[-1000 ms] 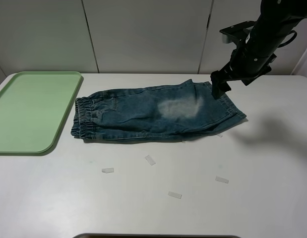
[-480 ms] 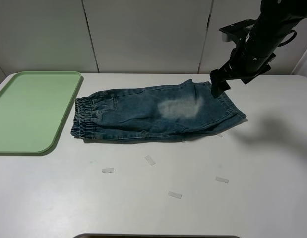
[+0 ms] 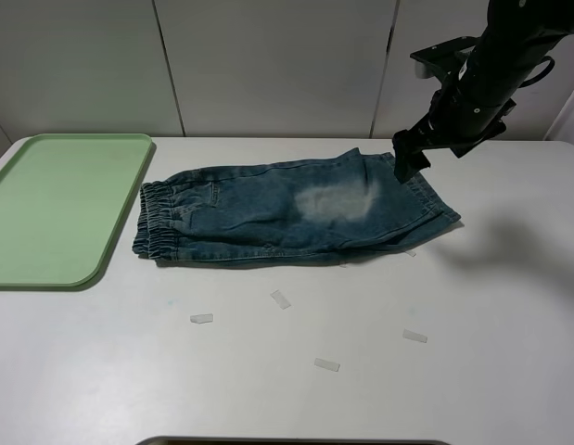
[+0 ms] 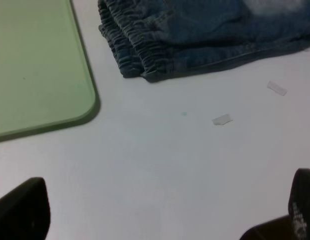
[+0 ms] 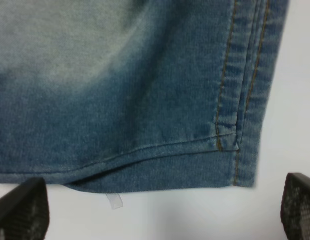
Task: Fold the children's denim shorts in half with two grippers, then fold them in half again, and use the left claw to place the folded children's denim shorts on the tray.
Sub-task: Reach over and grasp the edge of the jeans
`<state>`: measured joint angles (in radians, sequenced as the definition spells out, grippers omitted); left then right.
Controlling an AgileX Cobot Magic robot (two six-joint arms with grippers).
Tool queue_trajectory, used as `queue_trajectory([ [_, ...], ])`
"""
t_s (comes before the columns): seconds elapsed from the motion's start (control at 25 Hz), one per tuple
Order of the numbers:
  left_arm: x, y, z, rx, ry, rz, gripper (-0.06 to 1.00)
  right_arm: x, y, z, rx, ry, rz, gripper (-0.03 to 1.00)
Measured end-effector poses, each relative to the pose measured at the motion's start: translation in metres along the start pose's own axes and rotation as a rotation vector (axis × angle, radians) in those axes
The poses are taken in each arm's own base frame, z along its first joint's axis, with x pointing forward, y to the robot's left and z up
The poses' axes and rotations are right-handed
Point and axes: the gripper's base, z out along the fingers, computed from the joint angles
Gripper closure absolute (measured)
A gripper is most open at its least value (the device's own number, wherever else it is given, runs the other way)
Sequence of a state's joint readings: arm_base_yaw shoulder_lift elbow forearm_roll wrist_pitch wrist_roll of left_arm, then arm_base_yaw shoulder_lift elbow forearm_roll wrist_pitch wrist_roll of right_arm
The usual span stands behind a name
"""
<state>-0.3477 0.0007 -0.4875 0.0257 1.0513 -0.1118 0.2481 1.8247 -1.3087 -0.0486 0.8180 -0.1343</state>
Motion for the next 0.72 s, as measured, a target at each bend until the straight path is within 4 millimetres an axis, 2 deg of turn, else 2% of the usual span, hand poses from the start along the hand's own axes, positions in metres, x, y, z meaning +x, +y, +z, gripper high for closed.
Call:
queue_trajectory([
  [0.2, 0.0, 0.0, 0.0, -0.018, -0.002, -0.009, 0.0, -0.001, 0.0, 0.002, 0.001, -0.009, 0.0, 0.27],
  [0.36, 0.0, 0.0, 0.0, -0.108, -0.009, -0.056, 0.0, -0.006, -0.001, 0.016, 0.002, 0.004, -0.004, 0.27],
  [0.6, 0.0, -0.001, 0.0, -0.261, -0.023, -0.135, 0.01, -0.035, -0.006, 0.031, 0.014, -0.011, -0.031, 0.27],
  [0.72, 0.0, -0.001, 0.0, -0.304, -0.027, -0.157, 0.01, -0.048, -0.017, 0.046, 0.022, -0.002, -0.016, 0.27],
])
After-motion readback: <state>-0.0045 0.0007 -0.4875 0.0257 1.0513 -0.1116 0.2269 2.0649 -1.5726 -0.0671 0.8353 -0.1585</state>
